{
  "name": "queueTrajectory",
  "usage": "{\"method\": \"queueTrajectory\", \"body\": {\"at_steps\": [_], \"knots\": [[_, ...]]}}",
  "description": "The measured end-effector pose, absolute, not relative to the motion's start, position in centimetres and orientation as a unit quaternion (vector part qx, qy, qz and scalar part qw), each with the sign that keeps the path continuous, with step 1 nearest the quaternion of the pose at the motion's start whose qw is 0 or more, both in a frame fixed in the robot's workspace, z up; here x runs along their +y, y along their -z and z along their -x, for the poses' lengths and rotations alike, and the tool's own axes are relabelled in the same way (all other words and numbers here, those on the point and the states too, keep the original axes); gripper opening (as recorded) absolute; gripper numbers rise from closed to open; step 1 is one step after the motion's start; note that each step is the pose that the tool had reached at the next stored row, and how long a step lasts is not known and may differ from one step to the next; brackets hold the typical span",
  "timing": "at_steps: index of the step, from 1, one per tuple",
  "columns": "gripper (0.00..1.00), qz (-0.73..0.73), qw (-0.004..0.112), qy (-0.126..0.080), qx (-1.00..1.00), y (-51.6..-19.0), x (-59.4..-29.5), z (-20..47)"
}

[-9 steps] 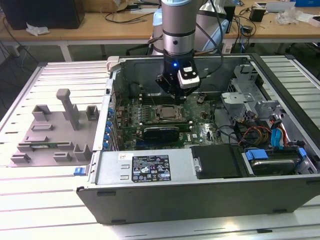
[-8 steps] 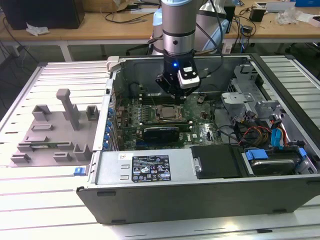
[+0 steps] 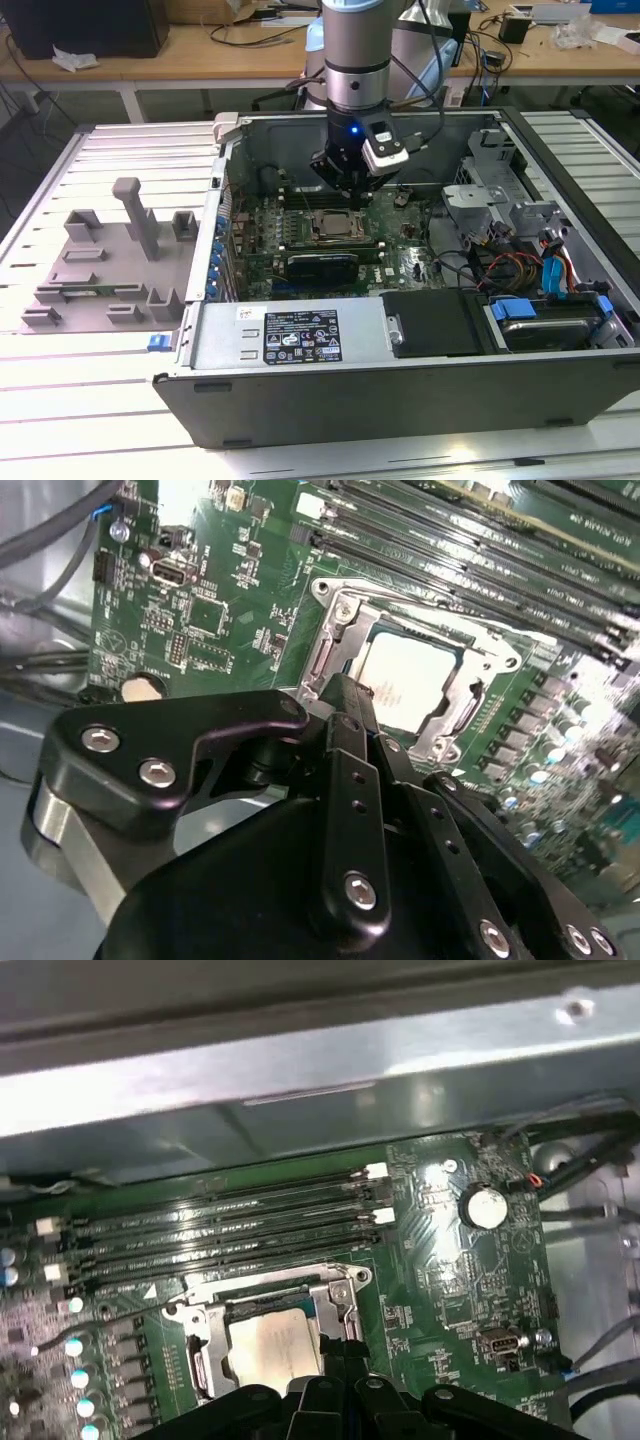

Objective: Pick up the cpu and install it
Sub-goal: 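Close the cpu cover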

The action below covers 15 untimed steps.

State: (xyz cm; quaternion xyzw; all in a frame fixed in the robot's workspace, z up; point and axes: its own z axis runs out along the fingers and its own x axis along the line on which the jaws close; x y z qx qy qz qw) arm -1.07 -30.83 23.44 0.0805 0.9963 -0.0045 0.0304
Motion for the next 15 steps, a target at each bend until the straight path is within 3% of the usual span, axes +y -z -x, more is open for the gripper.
{"method": "queueTrajectory", "body": {"at_steps": [8,13,15], "knots": [[0.11,-0.051,0.029,0.005,0.998,-23.2,-30.9,1.3],[0.11,-0.051,0.008,0.006,0.999,-22.9,-32.0,1.3],[0.11,-0.051,0.005,0.006,0.999,-22.8,-32.0,1.3]]}}
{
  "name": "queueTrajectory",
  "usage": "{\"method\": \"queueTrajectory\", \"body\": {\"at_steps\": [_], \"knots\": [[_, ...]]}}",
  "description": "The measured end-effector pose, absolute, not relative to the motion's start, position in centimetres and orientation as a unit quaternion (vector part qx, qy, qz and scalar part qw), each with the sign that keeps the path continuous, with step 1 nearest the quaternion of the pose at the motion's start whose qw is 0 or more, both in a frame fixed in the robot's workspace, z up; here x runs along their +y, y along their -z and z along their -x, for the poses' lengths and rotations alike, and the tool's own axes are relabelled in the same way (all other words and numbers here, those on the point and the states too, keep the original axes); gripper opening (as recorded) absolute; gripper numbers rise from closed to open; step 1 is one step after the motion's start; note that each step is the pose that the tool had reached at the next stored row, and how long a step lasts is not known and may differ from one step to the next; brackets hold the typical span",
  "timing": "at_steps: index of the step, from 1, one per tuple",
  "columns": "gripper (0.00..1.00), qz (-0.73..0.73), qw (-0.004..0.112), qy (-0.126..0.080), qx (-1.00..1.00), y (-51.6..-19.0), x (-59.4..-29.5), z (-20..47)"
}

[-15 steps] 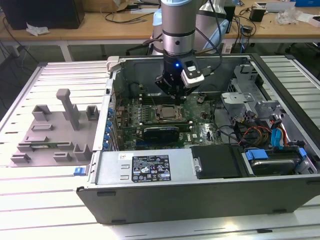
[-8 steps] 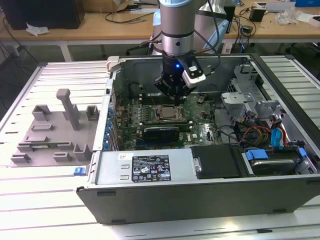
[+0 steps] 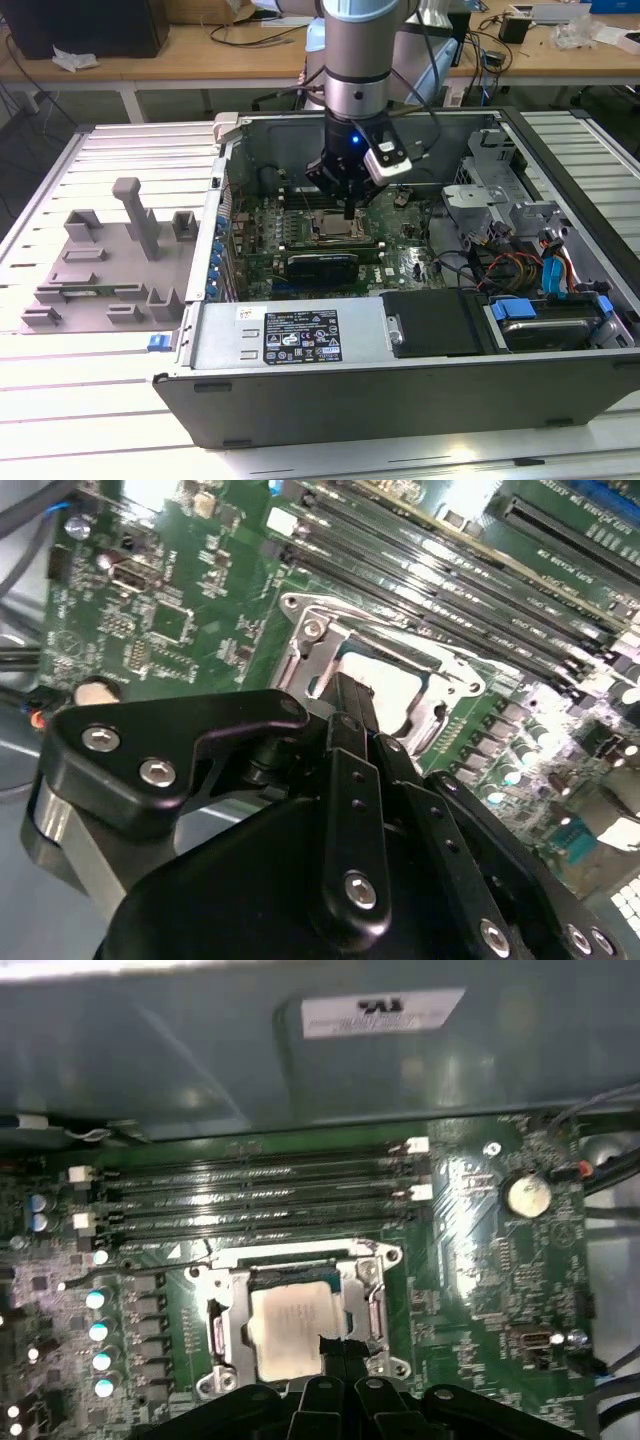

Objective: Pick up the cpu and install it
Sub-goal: 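Close the cpu cover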

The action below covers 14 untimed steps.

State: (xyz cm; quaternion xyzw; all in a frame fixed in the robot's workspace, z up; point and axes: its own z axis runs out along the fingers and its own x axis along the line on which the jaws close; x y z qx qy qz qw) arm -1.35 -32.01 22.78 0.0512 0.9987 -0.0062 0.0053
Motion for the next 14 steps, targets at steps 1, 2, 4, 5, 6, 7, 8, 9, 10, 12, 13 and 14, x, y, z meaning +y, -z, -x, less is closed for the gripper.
{"method": "queueTrajectory", "body": {"at_steps": [1,2,4,5,6,7,8,9,10,12,13,14], "knots": [[0.11,-0.051,0.005,0.006,0.999,-22.7,-32.0,1.4],[0.11,-0.051,0.005,0.006,0.999,-22.7,-32.0,1.5],[0.11,-0.051,0.005,0.006,0.999,-22.5,-32.0,1.7],[0.11,-0.051,0.005,0.006,0.999,-22.5,-32.0,1.8],[0.11,-0.051,0.005,0.006,0.999,-22.5,-32.0,1.9],[0.11,-0.051,0.005,0.006,0.999,-22.4,-32.0,2.0],[0.11,-0.050,0.005,0.006,0.999,-22.4,-32.0,2.2],[0.11,-0.050,0.005,0.006,0.999,-22.3,-32.0,2.3],[0.11,-0.050,0.005,0.006,0.999,-22.3,-32.0,2.5],[0.11,-0.049,0.005,0.006,0.999,-22.1,-32.0,3.0],[0.11,-0.049,0.005,0.006,0.999,-22.0,-32.0,3.3],[0.11,-0.048,0.005,0.006,0.999,-21.9,-32.0,3.5]]}}
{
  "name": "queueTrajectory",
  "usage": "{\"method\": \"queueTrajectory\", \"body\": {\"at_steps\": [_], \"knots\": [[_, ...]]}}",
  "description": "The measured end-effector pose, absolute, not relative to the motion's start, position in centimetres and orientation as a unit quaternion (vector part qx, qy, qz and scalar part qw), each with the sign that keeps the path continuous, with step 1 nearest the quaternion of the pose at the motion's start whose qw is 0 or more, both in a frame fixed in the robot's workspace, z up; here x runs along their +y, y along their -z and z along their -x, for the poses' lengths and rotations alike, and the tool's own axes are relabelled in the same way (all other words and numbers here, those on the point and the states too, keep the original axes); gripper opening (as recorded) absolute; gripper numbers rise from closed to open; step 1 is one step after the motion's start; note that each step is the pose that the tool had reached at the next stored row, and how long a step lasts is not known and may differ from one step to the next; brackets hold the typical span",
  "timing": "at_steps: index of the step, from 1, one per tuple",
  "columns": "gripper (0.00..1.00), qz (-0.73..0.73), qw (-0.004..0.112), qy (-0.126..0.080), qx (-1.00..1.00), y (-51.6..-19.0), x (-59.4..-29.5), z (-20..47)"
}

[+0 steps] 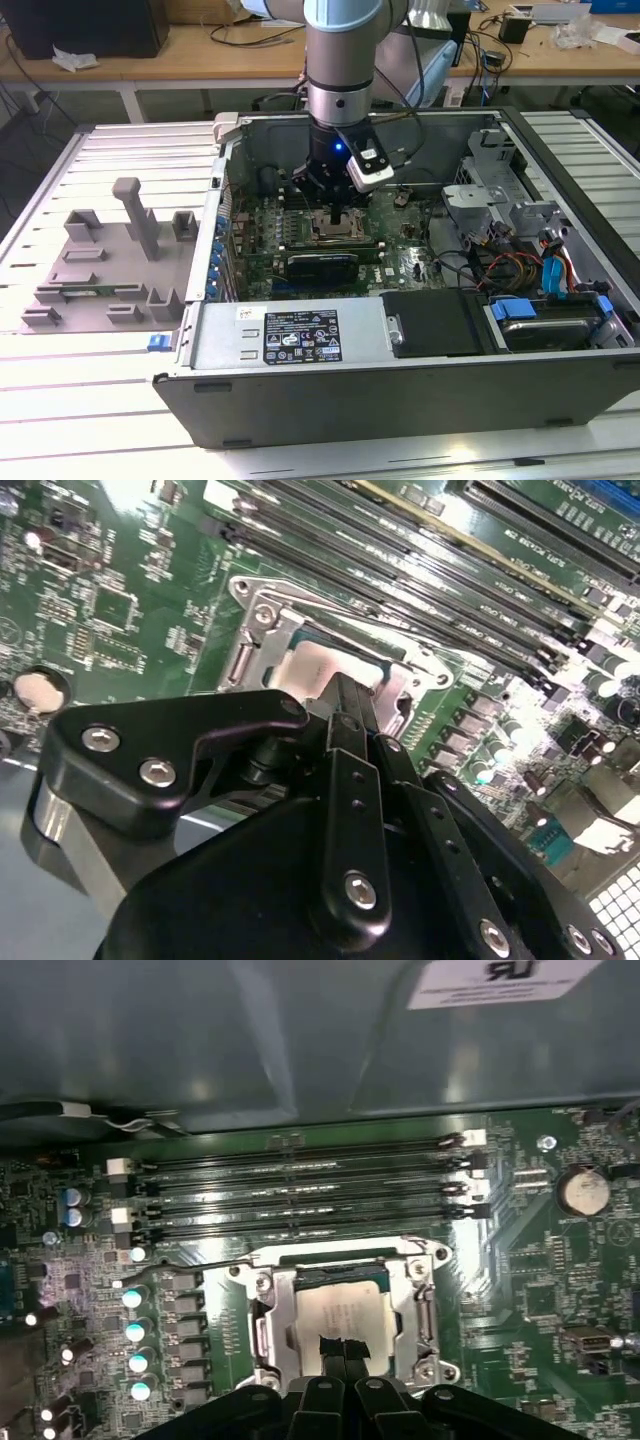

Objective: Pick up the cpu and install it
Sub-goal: 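Close the cpu cover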

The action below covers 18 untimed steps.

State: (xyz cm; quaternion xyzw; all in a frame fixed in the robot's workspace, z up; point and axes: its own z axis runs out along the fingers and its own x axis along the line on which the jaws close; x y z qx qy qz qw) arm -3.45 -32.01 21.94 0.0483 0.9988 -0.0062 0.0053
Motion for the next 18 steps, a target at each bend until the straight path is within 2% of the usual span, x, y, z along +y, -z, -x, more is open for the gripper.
{"method": "queueTrajectory", "body": {"at_steps": [18], "knots": [[0.11,-0.013,0.006,0.006,1.000,-20.8,-31.5,5.8]]}}
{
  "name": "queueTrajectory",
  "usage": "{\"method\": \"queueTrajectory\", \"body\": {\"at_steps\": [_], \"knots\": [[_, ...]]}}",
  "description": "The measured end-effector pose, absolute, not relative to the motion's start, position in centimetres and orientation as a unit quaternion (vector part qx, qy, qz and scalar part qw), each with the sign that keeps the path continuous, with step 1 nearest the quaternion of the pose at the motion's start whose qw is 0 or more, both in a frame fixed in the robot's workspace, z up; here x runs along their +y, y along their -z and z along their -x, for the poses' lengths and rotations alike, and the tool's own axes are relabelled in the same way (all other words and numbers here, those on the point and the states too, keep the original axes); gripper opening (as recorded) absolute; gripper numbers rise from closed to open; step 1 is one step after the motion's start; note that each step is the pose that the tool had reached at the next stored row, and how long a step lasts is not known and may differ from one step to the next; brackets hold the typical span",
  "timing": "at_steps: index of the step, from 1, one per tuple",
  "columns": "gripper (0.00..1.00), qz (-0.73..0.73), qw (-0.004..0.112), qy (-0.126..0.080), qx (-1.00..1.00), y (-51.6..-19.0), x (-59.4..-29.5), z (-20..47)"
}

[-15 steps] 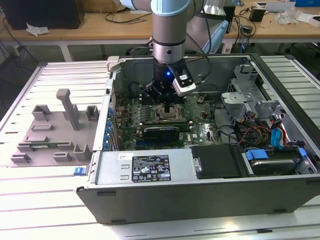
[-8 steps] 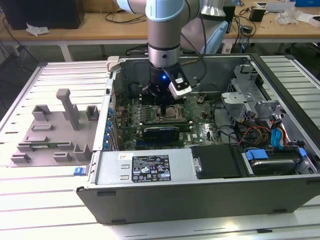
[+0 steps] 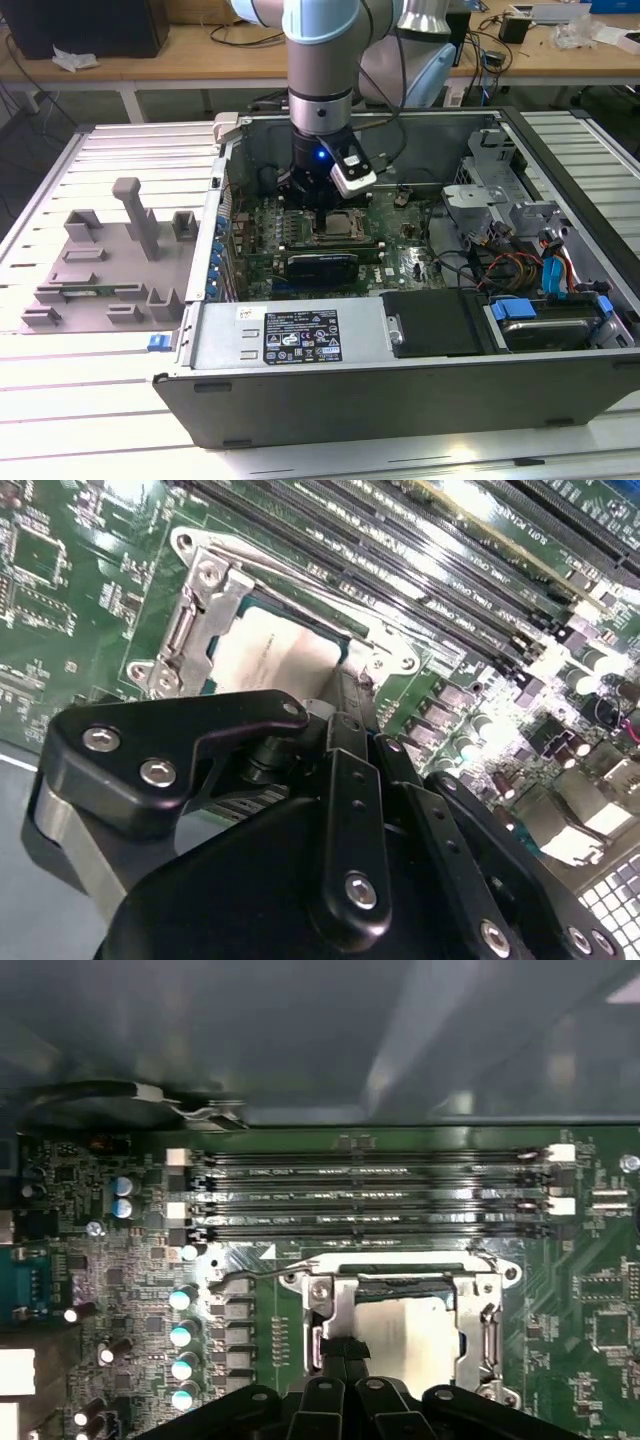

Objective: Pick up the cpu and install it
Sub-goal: 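Close the cpu cover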

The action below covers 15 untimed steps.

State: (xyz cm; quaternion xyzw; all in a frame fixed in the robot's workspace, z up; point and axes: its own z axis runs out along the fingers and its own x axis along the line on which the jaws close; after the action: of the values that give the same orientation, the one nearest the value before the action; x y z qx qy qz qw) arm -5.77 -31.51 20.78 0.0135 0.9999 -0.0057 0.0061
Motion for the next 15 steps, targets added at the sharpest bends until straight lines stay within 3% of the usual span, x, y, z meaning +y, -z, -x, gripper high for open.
{"method": "queueTrajectory", "body": {"at_steps": [15], "knots": [[0.11,0.039,0.010,0.005,0.999,-20.46,-30.92,5.45]]}}
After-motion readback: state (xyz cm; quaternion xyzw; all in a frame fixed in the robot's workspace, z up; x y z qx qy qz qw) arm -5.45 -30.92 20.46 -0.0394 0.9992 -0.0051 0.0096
